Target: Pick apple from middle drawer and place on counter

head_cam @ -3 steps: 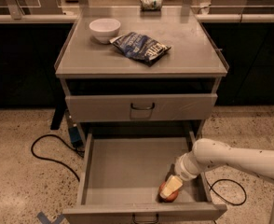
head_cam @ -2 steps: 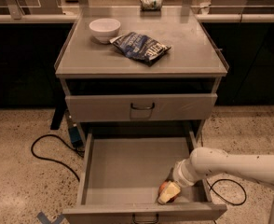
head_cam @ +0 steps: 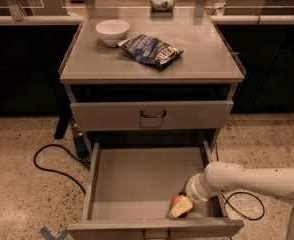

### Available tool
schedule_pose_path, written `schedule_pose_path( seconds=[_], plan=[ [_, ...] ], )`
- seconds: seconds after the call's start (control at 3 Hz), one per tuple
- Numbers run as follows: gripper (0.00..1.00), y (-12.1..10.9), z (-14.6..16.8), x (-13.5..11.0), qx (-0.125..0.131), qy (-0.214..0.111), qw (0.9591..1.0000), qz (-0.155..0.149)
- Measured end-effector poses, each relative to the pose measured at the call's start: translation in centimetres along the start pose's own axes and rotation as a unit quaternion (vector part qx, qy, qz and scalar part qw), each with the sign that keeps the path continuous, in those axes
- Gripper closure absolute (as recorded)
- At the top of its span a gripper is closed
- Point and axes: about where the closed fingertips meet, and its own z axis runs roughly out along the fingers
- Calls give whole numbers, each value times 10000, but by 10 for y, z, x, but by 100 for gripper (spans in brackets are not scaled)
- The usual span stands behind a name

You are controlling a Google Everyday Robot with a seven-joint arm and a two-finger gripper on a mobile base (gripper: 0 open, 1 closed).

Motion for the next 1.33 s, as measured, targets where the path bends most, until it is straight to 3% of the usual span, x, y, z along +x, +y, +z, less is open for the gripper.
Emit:
schedule_pose_path(
  seconds=[1.0, 1.33],
  plan=[
    [0, 6, 9, 12, 52, 114, 9999, 119],
    [19, 6, 9, 12, 51, 114, 9999, 119]
  ],
)
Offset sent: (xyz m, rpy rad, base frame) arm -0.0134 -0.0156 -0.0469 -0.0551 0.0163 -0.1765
